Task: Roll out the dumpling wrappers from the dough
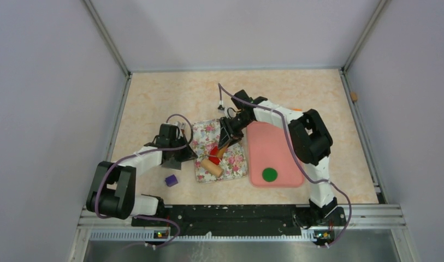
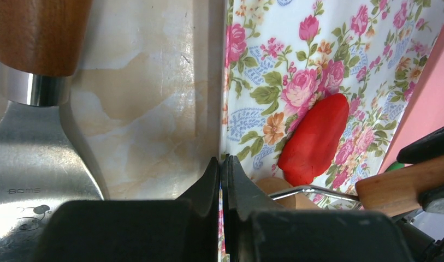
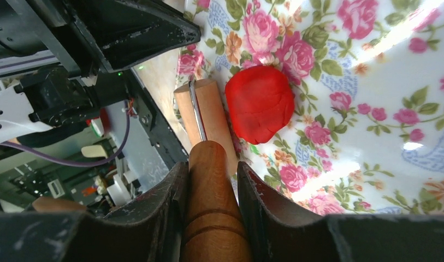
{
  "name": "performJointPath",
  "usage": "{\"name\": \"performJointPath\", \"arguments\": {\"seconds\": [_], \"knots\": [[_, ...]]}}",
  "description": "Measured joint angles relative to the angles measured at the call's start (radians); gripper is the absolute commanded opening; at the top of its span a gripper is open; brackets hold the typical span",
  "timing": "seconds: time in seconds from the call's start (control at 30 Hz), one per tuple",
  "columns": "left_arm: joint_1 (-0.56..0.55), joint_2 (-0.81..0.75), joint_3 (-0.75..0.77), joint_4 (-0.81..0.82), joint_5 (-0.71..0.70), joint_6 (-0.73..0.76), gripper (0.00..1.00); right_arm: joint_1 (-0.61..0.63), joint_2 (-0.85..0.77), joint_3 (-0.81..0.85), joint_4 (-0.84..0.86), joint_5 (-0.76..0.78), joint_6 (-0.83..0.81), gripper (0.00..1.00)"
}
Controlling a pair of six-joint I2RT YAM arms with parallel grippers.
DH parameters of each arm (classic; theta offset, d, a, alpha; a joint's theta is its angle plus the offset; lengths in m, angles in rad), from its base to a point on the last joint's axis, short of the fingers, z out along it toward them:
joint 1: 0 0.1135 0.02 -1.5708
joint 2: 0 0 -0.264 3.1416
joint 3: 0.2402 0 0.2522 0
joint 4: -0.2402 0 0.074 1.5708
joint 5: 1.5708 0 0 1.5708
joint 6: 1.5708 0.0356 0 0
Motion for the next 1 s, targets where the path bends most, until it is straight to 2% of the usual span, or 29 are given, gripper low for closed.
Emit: {"name": "performJointPath", "arguments": {"seconds": [0.13, 0.17, 0.23, 0.27, 0.4, 0.6, 0.7, 0.9, 1.0], "knots": [[0.0, 0.0, 0.0, 0.0, 0.002, -0.002, 0.0, 0.005, 0.011, 0.002, -0.006, -0.03, -0.008, 0.0], [0.0, 0.0, 0.0, 0.0, 0.001, -0.002, 0.06, 0.005, 0.011, 0.003, -0.005, -0.039, -0.014, 0.0], [0.001, -0.002, 0.0, -0.001, 0.001, 0.001, 0.36, 0.006, 0.011, 0.008, -0.002, -0.059, -0.027, 0.0], [0.001, -0.007, 0.0, -0.005, 0.0, 0.006, 0.44, 0.006, 0.011, 0.01, 0.003, -0.064, -0.032, 0.0], [0.013, -0.098, 0.001, -0.011, 0.013, 0.043, 0.59, 0.004, -0.015, 0.004, 0.015, -0.062, -0.044, 0.0], [0.008, -0.372, 0.009, 0.009, 0.054, 0.178, 0.64, -0.024, -0.158, -0.07, 0.021, -0.017, -0.024, 0.0], [-0.05, -0.446, 0.016, 0.055, 0.075, 0.279, 0.64, -0.055, -0.208, -0.088, 0.038, -0.004, 0.014, 0.0], [-0.307, -0.424, 0.015, 0.233, 0.1, 0.574, 0.63, -0.119, -0.221, -0.116, 0.109, -0.01, 0.112, 0.0], [-0.357, -0.327, 0.017, 0.341, 0.101, 0.666, 0.61, -0.142, -0.22, -0.127, 0.122, -0.019, 0.156, 0.0]]}}
